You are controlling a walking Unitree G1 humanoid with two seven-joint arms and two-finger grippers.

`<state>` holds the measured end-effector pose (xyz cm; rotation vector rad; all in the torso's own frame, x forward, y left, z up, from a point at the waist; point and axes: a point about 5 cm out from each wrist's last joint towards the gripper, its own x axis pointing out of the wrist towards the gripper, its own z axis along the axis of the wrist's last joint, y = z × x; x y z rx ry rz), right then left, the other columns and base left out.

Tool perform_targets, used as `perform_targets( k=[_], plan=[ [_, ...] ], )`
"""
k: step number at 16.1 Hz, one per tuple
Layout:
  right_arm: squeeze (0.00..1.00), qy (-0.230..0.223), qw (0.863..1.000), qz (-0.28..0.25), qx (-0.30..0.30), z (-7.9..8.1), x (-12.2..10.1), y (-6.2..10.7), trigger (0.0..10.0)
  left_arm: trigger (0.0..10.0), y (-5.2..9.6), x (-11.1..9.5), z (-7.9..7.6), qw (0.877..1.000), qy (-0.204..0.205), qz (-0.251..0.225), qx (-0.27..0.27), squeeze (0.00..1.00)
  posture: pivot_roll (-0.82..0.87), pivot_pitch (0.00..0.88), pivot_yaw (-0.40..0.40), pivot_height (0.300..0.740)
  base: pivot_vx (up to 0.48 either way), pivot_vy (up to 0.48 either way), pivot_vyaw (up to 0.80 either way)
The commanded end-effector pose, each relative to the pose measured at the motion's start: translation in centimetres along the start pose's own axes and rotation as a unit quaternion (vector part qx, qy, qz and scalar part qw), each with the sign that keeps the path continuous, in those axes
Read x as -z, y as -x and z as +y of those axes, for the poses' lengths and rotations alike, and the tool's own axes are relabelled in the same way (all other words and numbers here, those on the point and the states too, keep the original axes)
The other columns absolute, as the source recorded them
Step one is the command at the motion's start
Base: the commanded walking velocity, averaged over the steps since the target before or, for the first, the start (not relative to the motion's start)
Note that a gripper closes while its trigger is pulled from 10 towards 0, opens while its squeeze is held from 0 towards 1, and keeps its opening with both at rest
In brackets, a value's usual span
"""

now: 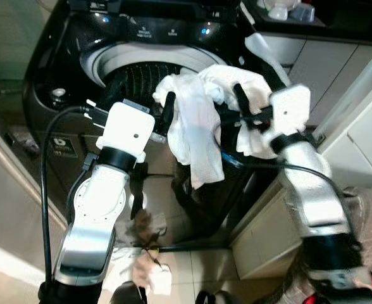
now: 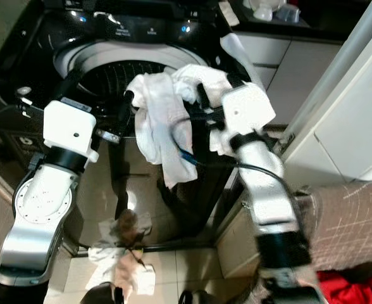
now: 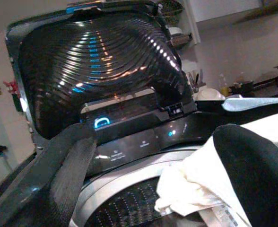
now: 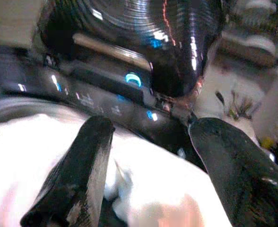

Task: Clothes washing

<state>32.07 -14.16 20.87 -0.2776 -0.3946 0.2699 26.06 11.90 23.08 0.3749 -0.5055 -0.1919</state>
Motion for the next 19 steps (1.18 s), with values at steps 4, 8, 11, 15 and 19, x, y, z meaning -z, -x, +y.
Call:
perform_targets(
  k=[4,8,11,15,19],
  plan=[
    [0.0,0.051,0.994,0.091,0.036,-0.7,2.5,0.9,10.0,10.0,-0.2,-0.1,-0.7,1.0,0.007,-0.008,0.012,0.0,0.03,0.067,-0.112,0.74,0.0,0.0,0.0],
    [0.0,0.042,0.982,0.174,0.061,0.0,2.9,2.6,10.0,10.0,0.1,-0.2,-0.4,1.0,0.002,-0.006,0.009,0.0,0.05,0.078,-0.114,0.74,0.0,0.0,0.0],
    [0.0,0.034,0.968,0.236,0.084,0.0,4.2,3.2,10.0,10.0,0.1,-0.3,-0.5,1.0,0.002,-0.006,0.009,0.0,0.05,0.087,-0.119,0.74,0.0,0.0,0.0],
    [0.0,0.018,0.952,0.288,0.104,0.1,4.8,3.8,10.0,10.0,0.2,-0.2,-0.5,1.0,0.002,-0.005,0.008,0.0,0.06,0.091,-0.126,0.74,0.0,0.0,0.0],
    [0.0,-0.015,0.935,0.334,0.12,0.4,6.4,3.7,10.0,10.0,0.2,-0.2,-0.5,1.0,0.0,-0.004,0.005,0.0,0.06,0.089,-0.128,0.74,0.0,0.0,0.0]
  ],
)
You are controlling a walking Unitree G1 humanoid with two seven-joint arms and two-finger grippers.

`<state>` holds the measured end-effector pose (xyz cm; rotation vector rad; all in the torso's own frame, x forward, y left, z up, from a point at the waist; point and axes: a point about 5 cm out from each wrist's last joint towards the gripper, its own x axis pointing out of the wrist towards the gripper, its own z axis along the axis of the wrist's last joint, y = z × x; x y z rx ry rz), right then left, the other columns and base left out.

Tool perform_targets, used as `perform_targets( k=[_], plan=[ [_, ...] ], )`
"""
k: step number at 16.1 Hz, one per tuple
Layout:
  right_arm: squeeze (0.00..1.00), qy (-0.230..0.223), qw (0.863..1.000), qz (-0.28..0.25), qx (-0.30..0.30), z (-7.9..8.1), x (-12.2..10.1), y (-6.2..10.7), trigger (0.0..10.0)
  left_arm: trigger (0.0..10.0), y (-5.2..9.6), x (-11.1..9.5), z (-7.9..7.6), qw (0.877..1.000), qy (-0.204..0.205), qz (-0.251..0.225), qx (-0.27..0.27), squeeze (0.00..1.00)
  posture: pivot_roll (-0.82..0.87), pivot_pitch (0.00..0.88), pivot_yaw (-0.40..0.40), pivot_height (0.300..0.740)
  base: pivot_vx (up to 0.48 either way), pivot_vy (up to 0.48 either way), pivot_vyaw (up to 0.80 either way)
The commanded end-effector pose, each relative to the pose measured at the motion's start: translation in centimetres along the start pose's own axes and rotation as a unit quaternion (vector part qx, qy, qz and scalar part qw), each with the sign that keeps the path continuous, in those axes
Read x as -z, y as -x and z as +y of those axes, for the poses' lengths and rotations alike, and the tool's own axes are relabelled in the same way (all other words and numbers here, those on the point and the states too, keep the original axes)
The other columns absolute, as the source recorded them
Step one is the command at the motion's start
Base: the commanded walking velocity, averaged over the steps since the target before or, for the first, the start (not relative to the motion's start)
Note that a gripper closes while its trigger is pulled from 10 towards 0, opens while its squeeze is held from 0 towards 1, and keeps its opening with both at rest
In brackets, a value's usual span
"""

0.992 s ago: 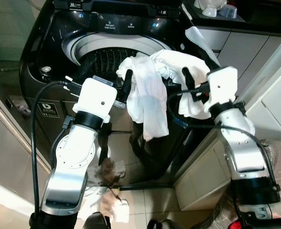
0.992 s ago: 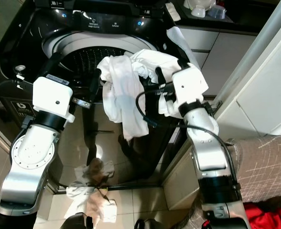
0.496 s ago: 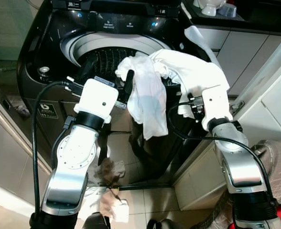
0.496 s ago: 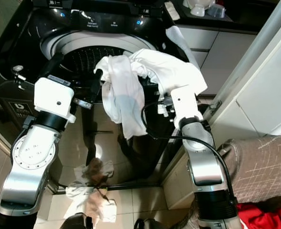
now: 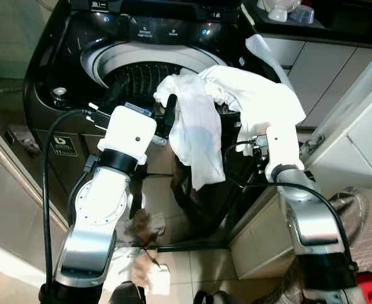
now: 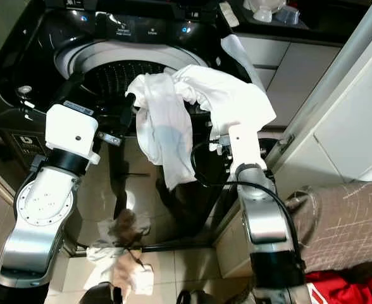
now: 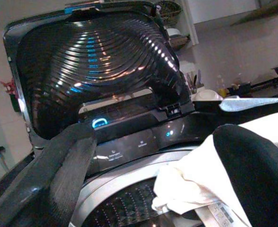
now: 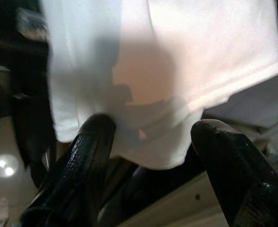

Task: Clothes washing

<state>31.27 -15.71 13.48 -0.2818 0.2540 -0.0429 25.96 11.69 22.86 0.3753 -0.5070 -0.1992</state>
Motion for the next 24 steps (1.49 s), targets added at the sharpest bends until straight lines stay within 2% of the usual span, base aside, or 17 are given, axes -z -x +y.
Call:
perform_targets(
  k=[1,5,8,10,16,18,19,20,21,23,24],
  plan=[
    [0.0,-0.011,1.0,0.009,0.021,-0.8,0.0,-0.6,10.0,10.0,0.0,-0.3,-0.1,1.0,-0.001,-0.003,0.001,0.0,0.07,0.089,-0.129,0.74,0.0,0.0,0.0],
    [0.0,-0.017,0.999,0.017,0.04,-1.0,-0.2,-2.8,10.0,10.0,0.0,-0.3,-0.1,1.0,-0.002,-0.003,0.0,0.0,0.07,0.088,-0.123,0.74,0.0,0.0,0.0],
    [0.0,-0.024,0.999,-0.017,0.032,-0.2,-2.3,-3.9,10.0,10.0,-0.1,-0.3,0.0,1.0,-0.004,-0.003,-0.001,0.0,0.09,0.088,-0.113,0.74,0.0,0.0,0.0],
    [0.0,-0.04,0.998,-0.048,0.007,1.6,-4.6,-4.7,10.0,10.0,-0.2,-0.3,0.2,1.0,-0.006,-0.003,-0.004,0.0,0.09,0.086,-0.109,0.74,0.0,0.0,0.0],
    [0.0,-0.069,0.992,-0.105,-0.027,4.9,-9.4,-6.0,10.0,10.0,-0.5,-0.3,0.2,1.0,-0.007,-0.005,-0.005,0.0,0.1,0.079,-0.107,0.74,0.0,0.0,0.0],
    [0.0,-0.098,0.98,-0.161,-0.063,6.6,-13.3,-5.6,10.0,10.0,-0.6,-0.3,0.2,1.0,-0.009,-0.006,-0.007,0.0,0.11,0.074,-0.109,0.74,0.0,0.0,0.0],
    [0.0,-0.121,0.964,-0.211,-0.103,7.8,-15.8,-4.9,10.0,10.0,-0.6,-0.3,0.2,1.0,-0.009,-0.006,-0.008,0.0,0.12,0.074,-0.11,0.74,0.0,0.0,0.0],
    [0.0,-0.128,0.958,-0.229,-0.115,8.0,-16.5,-4.6,10.0,10.0,-0.6,-0.3,0.2,1.0,-0.009,-0.006,-0.008,0.0,0.12,0.073,-0.111,0.74,0.0,0.0,0.0],
    [0.0,-0.13,0.941,-0.286,-0.128,8.0,-18.2,-3.8,10.0,10.0,-0.6,-0.3,0.2,1.0,-0.009,-0.006,-0.01,0.0,0.11,0.074,-0.117,0.74,0.0,0.0,0.0],
    [0.0,-0.132,0.93,-0.318,-0.129,7.7,-19.0,-3.3,10.0,10.0,-0.6,-0.3,0.2,1.0,-0.009,-0.006,-0.011,0.0,0.11,0.074,-0.119,0.74,0.0,0.0,0.0],
    [0.0,-0.129,0.929,-0.325,-0.12,7.2,-18.9,-3.3,10.0,10.0,-0.6,-0.3,0.2,1.0,-0.009,-0.006,-0.012,0.0,0.11,0.076,-0.119,0.74,0.0,0.0,0.0]
  ],
)
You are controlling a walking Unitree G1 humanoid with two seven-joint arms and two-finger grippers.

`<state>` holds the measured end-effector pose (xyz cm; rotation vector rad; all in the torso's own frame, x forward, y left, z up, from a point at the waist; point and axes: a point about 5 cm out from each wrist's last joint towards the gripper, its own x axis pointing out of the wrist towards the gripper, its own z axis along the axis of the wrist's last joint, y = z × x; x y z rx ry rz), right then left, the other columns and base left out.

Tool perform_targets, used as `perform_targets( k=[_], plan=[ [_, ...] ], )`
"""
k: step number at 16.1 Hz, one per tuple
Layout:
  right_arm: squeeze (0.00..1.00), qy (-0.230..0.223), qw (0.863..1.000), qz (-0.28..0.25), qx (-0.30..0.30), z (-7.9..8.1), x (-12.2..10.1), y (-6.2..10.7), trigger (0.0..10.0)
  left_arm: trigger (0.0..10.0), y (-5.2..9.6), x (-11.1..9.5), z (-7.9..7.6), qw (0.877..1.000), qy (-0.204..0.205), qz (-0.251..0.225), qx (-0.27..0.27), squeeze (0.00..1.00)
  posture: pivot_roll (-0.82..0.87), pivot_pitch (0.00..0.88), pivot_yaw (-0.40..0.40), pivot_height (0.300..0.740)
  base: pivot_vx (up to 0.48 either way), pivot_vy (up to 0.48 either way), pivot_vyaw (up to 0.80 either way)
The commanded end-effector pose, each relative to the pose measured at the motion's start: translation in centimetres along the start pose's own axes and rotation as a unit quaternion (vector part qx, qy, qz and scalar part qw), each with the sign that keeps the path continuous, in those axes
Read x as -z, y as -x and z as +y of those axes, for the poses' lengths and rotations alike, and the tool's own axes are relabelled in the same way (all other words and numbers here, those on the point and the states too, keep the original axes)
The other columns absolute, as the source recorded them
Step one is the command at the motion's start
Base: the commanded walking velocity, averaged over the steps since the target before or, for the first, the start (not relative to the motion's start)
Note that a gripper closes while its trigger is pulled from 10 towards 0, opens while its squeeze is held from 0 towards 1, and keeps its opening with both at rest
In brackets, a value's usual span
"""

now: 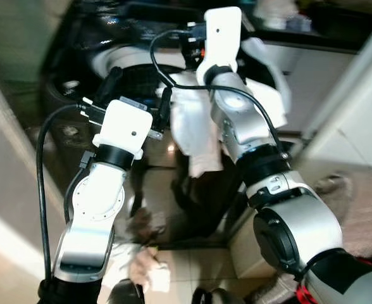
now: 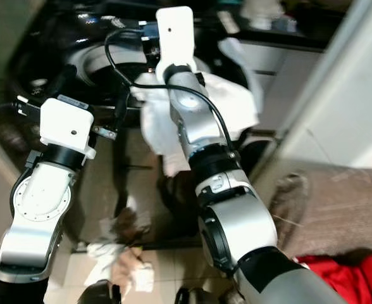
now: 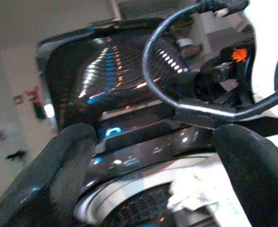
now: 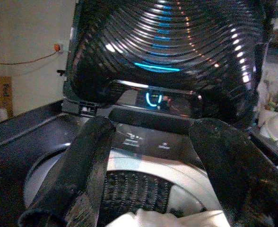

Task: Clothes washing

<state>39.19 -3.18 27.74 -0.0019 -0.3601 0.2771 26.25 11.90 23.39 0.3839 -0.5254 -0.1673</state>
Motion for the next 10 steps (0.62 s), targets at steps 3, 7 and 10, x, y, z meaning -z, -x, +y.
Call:
perform_targets(
  k=[3,7,10],
  plan=[
    [0.0,0.006,0.999,-0.044,0.026,-2.6,0.1,1.7,10.0,10.0,0.0,0.0,-0.3,1.0,0.003,0.002,0.004,0.0,0.1,0.081,-0.117,0.74,0.0,0.0,0.0],
    [0.0,0.039,0.998,-0.058,-0.006,-3.9,2.2,7.1,10.0,10.0,0.1,0.1,-0.3,1.0,0.005,0.003,0.008,0.0,0.07,0.081,-0.109,0.74,0.0,0.0,0.0],
    [0.0,0.057,0.994,0.065,0.062,-6.5,6.6,9.6,10.0,10.0,0.1,0.2,-0.4,1.0,0.007,0.003,0.014,0.0,0.06,0.078,-0.103,0.74,0.0,0.0,0.0]
  ],
)
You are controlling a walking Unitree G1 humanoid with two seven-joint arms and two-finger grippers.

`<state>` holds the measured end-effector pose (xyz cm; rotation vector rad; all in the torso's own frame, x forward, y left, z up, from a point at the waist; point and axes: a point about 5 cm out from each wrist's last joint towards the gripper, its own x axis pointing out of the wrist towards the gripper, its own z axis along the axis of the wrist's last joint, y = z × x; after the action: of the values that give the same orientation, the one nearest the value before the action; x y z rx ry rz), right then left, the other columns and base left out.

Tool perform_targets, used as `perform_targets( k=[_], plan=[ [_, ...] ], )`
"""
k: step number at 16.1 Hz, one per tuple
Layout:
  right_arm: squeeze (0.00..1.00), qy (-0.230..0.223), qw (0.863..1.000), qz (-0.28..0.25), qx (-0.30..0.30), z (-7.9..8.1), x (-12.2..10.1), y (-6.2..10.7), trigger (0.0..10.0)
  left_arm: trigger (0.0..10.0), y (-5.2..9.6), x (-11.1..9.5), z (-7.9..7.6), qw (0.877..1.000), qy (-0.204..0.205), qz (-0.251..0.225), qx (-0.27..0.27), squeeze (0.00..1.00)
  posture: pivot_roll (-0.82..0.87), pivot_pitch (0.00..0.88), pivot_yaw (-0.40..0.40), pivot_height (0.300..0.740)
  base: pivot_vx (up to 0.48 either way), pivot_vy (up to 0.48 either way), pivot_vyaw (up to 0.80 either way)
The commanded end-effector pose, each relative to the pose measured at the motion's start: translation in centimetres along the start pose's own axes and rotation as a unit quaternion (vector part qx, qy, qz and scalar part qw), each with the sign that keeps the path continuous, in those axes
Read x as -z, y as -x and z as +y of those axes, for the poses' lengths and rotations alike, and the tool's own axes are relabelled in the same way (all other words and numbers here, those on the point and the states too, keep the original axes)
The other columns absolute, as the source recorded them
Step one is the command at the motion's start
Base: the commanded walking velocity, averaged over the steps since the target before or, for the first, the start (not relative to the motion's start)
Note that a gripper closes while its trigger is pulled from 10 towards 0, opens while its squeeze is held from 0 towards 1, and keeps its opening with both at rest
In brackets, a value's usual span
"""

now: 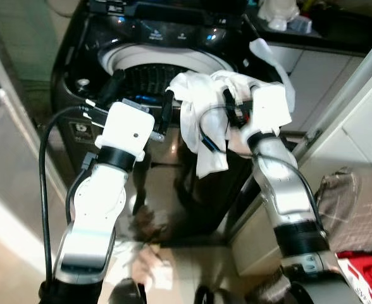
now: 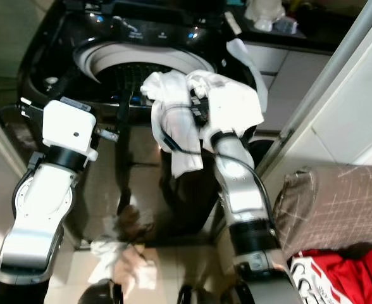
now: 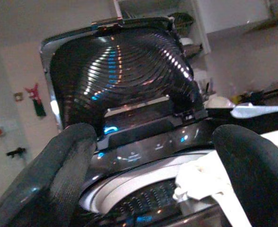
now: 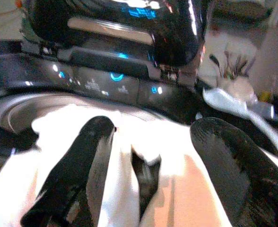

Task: Clothes washing

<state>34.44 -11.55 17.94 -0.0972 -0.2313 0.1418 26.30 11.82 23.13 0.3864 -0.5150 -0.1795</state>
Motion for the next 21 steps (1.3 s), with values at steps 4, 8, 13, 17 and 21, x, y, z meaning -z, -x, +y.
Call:
perform_targets(
  k=[4,8,13,17,21],
  plan=[
    [0.0,0.036,0.995,0.091,0.029,-1.2,3.5,-0.6,10.0,10.0,-0.1,-0.1,-0.4,1.0,0.009,-0.003,0.014,0.0,0.06,0.075,-0.095,0.74,0.0,0.0,0.0],
    [0.0,0.078,0.988,0.122,0.06,-2.2,4.1,-2.1,10.0,10.0,0.1,-0.2,0.0,1.0,0.003,-0.002,0.011,0.0,0.11,0.073,-0.096,0.74,0.0,0.0,0.0],
    [0.0,0.056,0.982,0.165,0.074,-1.6,4.9,-3.3,10.0,10.0,0.2,-0.2,0.1,1.0,-0.011,-0.001,0.001,0.0,0.12,0.086,-0.094,0.74,0.0,0.0,0.0],
    [0.0,0.058,0.976,0.162,0.131,-3.0,3.4,-4.7,10.0,10.0,1.1,-0.3,0.1,1.0,0.005,0.018,0.005,0.0,0.17,0.136,-0.084,0.74,0.0,0.0,0.0],
    [0.0,0.064,0.968,0.169,0.174,-3.6,2.9,-5.1,10.0,10.0,2.1,-0.4,1.0,0.999,-0.007,0.038,0.008,0.0,0.21,0.181,-0.065,0.74,0.0,0.0,0.0]
  ],
)
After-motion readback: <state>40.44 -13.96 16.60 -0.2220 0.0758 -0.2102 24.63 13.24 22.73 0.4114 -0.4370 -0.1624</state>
